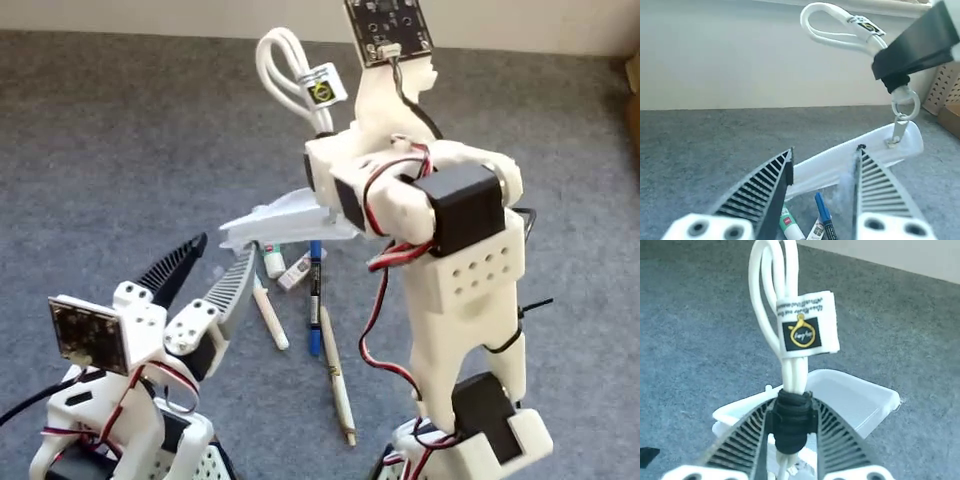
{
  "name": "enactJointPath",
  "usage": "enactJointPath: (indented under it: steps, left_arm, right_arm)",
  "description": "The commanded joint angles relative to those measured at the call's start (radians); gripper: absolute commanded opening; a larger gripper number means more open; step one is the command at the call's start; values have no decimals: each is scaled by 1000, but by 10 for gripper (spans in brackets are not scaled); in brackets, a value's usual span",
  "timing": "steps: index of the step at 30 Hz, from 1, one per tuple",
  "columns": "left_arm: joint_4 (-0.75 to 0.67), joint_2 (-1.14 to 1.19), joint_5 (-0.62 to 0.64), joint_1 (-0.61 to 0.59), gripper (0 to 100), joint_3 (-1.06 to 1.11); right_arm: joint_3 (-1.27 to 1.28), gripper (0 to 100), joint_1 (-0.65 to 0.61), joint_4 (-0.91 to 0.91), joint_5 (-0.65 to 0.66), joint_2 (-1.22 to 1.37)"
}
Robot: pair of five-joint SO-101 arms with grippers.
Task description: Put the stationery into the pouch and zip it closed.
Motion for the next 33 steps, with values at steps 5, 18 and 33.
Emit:
enactJointPath:
  steps: [5, 18, 33]
  left_arm:
    - [34, 1, 5, 58, 193, -50]
    - [103, 1, 3, 7, 192, -45]
    - [95, 1, 3, -59, 193, 27]
  right_arm:
    - [-1, 4, -38, -232, -2, -62]
    - [48, 4, 130, -806, -55, 70]
    - [48, 4, 59, -653, 29, 163]
